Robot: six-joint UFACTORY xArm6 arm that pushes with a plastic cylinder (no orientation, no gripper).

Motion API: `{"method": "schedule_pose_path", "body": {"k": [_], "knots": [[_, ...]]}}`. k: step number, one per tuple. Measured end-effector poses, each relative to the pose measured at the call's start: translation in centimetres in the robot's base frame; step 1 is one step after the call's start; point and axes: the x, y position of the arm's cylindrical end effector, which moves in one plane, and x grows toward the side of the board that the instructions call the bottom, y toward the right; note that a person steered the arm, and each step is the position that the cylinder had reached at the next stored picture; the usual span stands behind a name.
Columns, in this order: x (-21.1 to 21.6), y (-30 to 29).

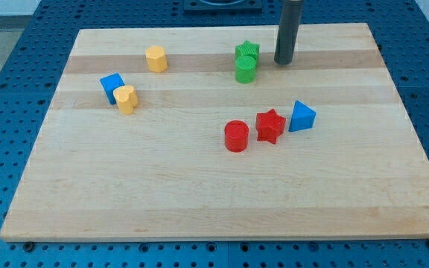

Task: Nudge the green star a bit left

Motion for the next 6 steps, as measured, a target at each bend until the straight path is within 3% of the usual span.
{"method": "schedule_pose_path", "body": {"k": [6], "knots": [[0.0,-3.4]]}}
